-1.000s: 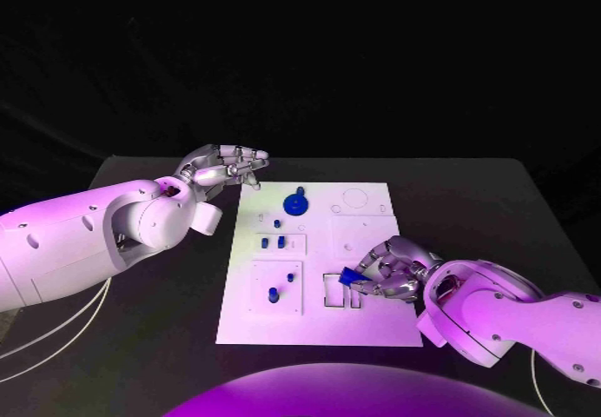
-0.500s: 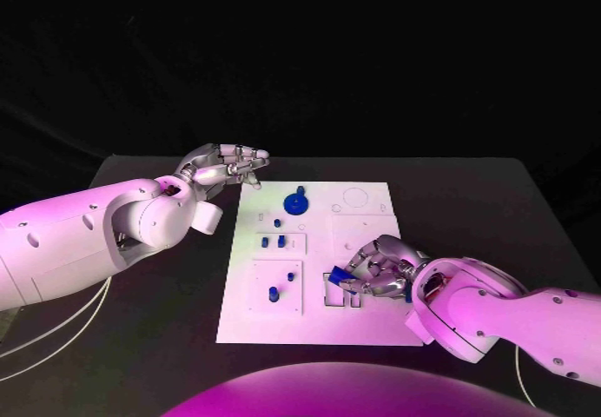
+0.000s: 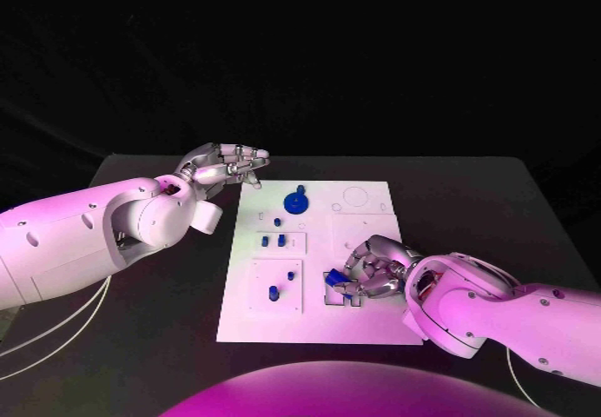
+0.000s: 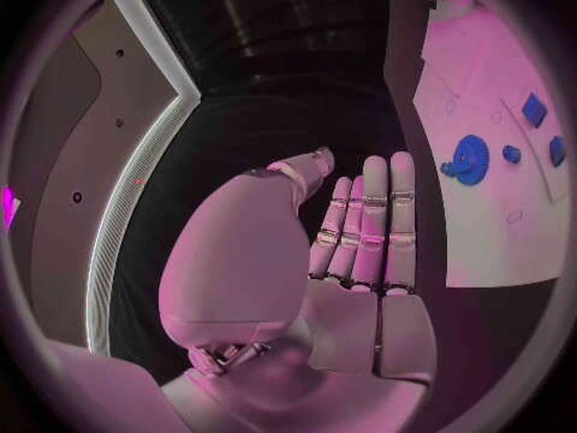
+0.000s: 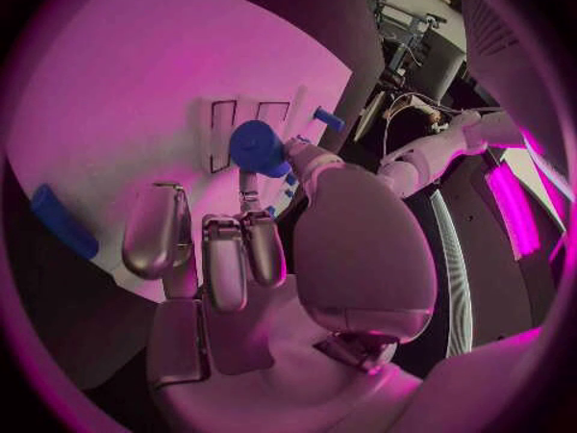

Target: Assemble the parts on the task board

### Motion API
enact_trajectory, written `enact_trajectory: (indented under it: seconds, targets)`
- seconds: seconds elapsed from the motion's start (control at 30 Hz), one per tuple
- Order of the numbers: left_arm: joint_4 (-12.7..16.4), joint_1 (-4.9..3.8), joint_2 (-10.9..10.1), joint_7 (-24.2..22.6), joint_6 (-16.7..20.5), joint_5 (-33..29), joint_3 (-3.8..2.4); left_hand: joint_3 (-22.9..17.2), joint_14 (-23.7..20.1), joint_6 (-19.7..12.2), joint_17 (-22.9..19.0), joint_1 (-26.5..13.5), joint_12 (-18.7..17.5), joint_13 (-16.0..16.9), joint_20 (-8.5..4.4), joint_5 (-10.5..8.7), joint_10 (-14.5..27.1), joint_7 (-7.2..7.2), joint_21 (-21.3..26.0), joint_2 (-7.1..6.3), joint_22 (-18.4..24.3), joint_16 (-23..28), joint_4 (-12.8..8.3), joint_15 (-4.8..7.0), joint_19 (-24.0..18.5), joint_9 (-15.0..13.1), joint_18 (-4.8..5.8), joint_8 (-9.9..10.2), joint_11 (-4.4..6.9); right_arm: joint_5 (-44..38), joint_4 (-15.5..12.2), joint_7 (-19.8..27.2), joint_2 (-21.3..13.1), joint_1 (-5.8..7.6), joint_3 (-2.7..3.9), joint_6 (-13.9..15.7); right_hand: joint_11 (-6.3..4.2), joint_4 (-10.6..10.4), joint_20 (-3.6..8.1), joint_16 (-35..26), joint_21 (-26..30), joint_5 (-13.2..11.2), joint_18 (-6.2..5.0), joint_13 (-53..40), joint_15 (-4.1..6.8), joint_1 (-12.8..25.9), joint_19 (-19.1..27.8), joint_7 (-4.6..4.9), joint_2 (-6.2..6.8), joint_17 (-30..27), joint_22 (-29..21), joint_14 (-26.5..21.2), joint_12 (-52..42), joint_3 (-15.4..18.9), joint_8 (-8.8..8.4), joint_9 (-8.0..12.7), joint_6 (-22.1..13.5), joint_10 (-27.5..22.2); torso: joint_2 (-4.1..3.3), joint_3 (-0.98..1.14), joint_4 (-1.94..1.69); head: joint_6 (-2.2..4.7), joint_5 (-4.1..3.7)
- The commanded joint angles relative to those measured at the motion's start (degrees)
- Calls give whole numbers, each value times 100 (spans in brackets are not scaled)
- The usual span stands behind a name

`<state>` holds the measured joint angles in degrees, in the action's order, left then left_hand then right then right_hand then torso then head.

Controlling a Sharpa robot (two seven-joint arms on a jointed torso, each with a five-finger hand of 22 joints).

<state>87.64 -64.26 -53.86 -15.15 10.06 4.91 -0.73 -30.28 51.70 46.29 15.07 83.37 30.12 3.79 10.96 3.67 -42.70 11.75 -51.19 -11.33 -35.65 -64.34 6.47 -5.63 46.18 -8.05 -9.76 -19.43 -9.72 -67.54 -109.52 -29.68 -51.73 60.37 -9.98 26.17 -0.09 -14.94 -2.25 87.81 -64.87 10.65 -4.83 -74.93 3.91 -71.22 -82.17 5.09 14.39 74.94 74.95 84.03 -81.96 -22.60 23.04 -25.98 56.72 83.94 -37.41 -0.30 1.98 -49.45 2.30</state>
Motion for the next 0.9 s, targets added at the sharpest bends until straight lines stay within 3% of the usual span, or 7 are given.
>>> enact_trajectory:
  seconds: [0.03,0.17,0.37,0.43,0.53,0.6,0.9]
  targets:
    - [16,-5,3,20,-137,-22,-4,-11,10,-38,-7,-29,36,2,1,-7,19,116,19,-13,6,26,-34,12,54,9,-78,-29,0,-518,15,-141,25,-10,-5,-307,-31,-35,-14,7,10,-14,28,-943,0,106,-26,-123,-11,710,601,440,19,110,64,-587,182,238,0,0,1,-2,0]
    - [15,-5,2,26,-140,-21,-4,-11,10,-38,-7,-29,36,2,1,-7,19,116,19,-13,6,26,-34,12,54,9,-78,-29,0,-567,24,-155,42,-10,-5,-308,-86,-155,18,15,-25,-18,35,-956,46,380,-54,-193,-83,747,629,448,7,543,224,-697,302,257,2,-1,1,0,-3]
    - [15,-5,4,32,-145,-20,-4,-11,10,-38,-7,-29,36,2,1,-7,19,116,19,-13,6,26,-34,12,54,9,-78,-29,0,-587,41,-162,63,-10,-5,-331,-140,-172,61,25,-68,-12,44,-984,92,544,-83,-258,-245,790,661,458,-27,844,384,-795,372,286,2,-2,-2,1,-10]
    - [16,-5,3,36,-146,-20,-4,-11,10,-38,-7,-29,36,2,1,-7,19,116,19,-13,6,26,-34,12,54,9,-78,-29,0,-588,47,-163,66,-10,-5,-360,-171,-180,81,37,-130,-14,56,-1035,116,756,-109,-293,-380,833,691,467,-99,963,460,-834,420,324,0,-1,-3,-1,-11]
    - [16,-5,1,39,-146,-17,-4,-11,10,-38,-7,-29,36,2,1,-7,19,116,19,-13,6,26,-34,12,54,9,-78,-29,0,-588,54,-165,70,-10,-5,-414,-197,-183,101,46,-165,-20,64,-1067,137,921,-125,-318,-475,865,712,473,-144,1066,514,-862,442,349,0,-1,-1,-2,-17]
    - [17,-5,-1,43,-147,-16,-4,-11,10,-38,-7,-29,36,2,1,-7,19,116,19,-13,6,26,-34,12,54,9,-78,-29,0,-588,61,-165,74,-10,-5,-464,-231,-184,125,58,-228,-24,75,-1176,164,1113,-150,-357,-617,909,743,482,-304,1159,580,-889,505,419,1,-2,-1,-3,-20]
    - [19,-5,-6,55,-151,-8,-4,-11,10,-38,-7,-29,36,2,1,-7,19,116,19,-13,6,26,-34,12,54,9,-78,-29,0,-590,79,-167,104,-10,-5,-584,-267,-180,153,70,-274,-16,84,-1253,194,1188,-169,-398,-817,952,772,491,-415,1199,633,-905,561,468,3,-2,-2,-4,-39]
